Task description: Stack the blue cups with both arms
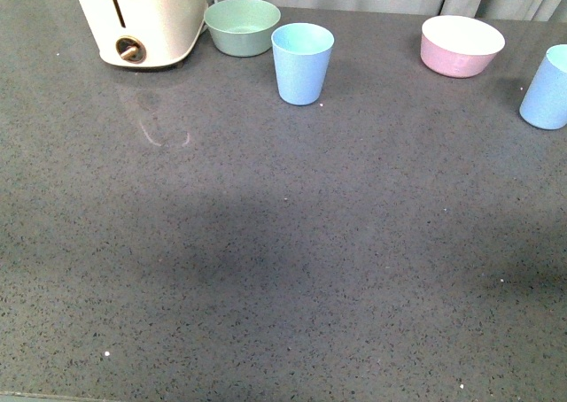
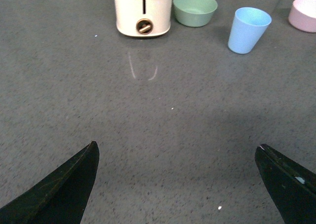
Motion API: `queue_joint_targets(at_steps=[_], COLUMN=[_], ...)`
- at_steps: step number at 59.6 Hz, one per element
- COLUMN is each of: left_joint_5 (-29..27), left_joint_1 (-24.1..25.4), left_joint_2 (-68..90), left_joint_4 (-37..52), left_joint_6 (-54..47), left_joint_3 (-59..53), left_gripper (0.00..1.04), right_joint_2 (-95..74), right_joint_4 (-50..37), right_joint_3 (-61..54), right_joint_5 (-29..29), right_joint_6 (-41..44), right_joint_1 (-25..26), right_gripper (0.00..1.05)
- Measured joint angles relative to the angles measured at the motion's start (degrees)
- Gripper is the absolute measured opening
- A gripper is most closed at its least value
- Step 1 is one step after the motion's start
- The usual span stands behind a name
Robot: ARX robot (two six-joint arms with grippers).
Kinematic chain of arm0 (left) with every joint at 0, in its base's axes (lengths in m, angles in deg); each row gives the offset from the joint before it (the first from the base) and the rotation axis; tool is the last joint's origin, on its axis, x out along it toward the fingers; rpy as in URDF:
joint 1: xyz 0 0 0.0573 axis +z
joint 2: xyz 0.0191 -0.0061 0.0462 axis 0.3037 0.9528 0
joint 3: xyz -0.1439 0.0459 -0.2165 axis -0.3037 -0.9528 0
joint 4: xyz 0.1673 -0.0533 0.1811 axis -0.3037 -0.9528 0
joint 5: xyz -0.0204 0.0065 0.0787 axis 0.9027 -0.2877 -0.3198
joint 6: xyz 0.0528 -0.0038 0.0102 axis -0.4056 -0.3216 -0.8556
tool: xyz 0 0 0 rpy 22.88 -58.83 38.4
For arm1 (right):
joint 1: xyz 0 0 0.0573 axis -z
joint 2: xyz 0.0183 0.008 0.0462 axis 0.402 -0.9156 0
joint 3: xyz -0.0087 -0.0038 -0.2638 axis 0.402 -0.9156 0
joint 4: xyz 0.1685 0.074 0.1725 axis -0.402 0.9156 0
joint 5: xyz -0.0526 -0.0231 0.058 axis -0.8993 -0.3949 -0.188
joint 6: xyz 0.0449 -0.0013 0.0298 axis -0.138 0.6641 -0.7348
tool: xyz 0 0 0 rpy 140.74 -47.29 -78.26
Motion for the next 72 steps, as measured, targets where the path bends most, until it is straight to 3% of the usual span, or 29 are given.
queue_joint_targets(at_steps=[8, 24, 47, 72], left_joint_5=[-1.6, -7.8, -12.5, -13.4], left_joint_1=[-4.9, -9.5, -18.8, -20.6], left_joint_2=[19.8, 57.7, 79.8, 94.7], left_joint_4=[11.2, 8.1, -0.8, -12.2], left_joint_6=[3.8, 12.5, 17.9, 22.9], left_joint_3=[7.7, 36.3, 62.0, 82.0], left_gripper=[0.96, 0.96, 0.96, 0.96], right_joint_2=[0.0, 0.0, 0.0, 0.0], right_joint_4=[0.0, 0.0, 0.0, 0.0], right_joint_3=[0.0, 0.0, 0.0, 0.0], right_joint_5=[0.0, 0.0, 0.0, 0.0], right_joint_6=[0.0, 0.0, 0.0, 0.0], right_joint_1=[0.0, 0.0, 0.0, 0.0], right_gripper=[0.96, 0.96, 0.96, 0.96])
